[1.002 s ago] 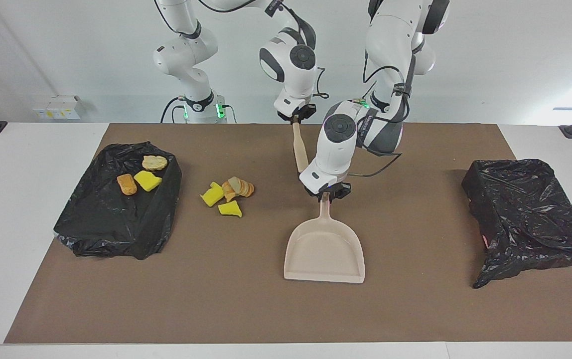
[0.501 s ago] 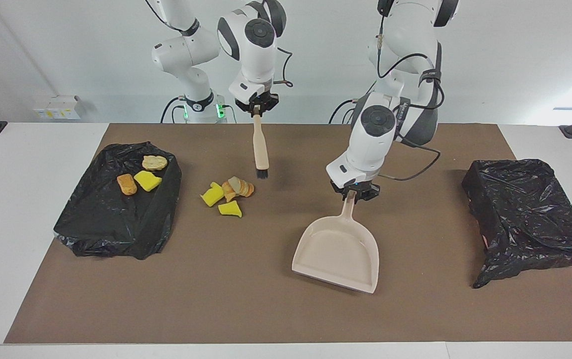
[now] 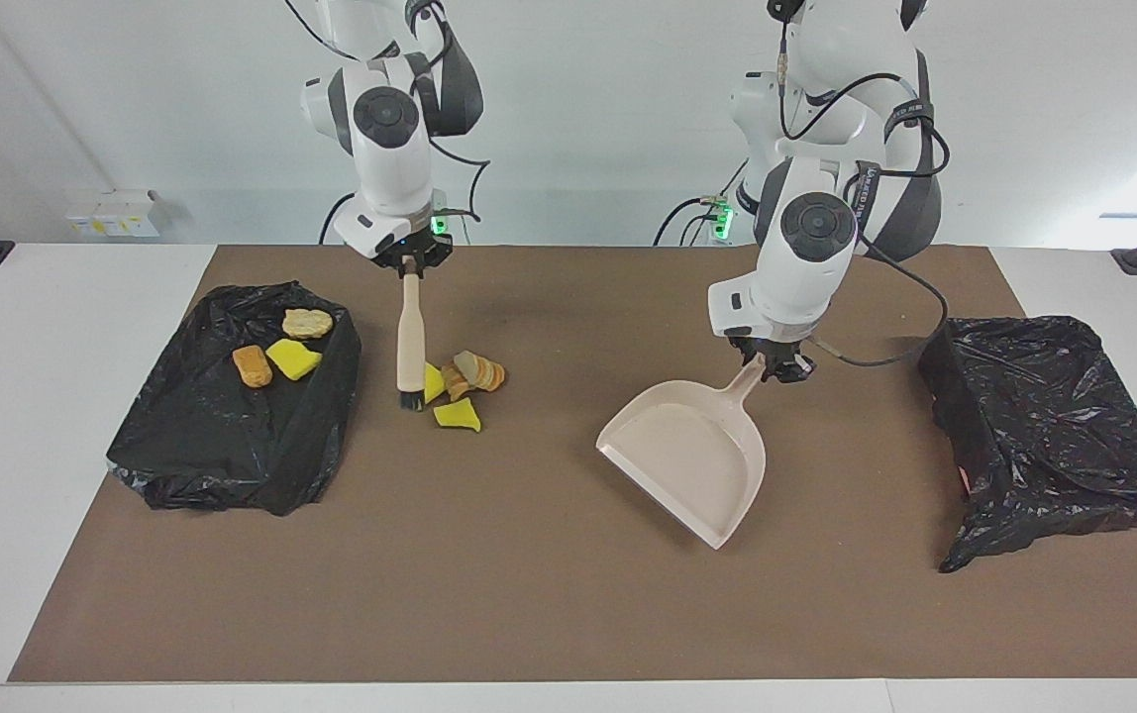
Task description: Sweep and dump trash in bin
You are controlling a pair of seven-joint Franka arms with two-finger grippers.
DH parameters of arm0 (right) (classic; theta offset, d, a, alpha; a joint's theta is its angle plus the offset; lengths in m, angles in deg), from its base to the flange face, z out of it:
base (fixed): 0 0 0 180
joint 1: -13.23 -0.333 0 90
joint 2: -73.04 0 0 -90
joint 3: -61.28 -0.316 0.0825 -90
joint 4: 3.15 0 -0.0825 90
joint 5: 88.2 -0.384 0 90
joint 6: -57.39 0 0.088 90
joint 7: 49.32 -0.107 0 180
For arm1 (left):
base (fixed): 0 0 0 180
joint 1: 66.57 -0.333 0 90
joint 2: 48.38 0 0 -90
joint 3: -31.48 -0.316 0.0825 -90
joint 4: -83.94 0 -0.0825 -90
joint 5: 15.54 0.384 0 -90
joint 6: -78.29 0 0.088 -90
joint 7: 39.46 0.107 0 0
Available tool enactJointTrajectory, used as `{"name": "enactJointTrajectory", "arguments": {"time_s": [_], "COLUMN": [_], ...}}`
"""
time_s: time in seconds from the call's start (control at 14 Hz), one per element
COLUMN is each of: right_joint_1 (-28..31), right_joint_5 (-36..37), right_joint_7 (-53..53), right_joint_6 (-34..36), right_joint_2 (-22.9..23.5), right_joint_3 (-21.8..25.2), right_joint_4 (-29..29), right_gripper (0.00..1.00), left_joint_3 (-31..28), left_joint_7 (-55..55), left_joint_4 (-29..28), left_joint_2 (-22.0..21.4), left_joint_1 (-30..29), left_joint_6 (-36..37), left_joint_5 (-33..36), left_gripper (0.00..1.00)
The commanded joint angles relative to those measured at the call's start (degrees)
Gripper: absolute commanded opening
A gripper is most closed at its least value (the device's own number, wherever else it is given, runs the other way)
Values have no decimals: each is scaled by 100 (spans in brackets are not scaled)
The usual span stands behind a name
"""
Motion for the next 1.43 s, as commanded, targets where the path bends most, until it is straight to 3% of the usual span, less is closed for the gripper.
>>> {"name": "enactJointTrajectory", "arguments": {"time_s": [0.0, 0.29, 0.72, 0.93, 1.36], "right_joint_1": [152, 160, 240, 117, -340], "right_joint_5": [352, 713, 591, 99, -1016], "right_joint_7": [44, 210, 246, 272, 290], "right_joint_6": [-112, -93, -523, -515, -752], "right_joint_2": [307, 421, 421, 377, 509], "right_joint_3": [-105, -105, -123, -123, -123], "right_joint_4": [3, -234, -604, -639, -622], "right_gripper": [0, 0, 0, 0, 0], "left_joint_3": [37, 45, 54, 54, 72], "left_joint_7": [1035, 2030, 1856, 1189, 1161], "left_joint_4": [-119, -417, -1683, -1955, -2457], "left_joint_2": [-124, -282, -985, -1003, -1284], "left_joint_1": [-124, 24, 824, 1149, 1326], "left_joint_6": [47, -22, -866, -1102, -1376], "left_joint_5": [94, 146, 620, 656, 656], "left_gripper": [0, 0, 0, 0, 0]}}
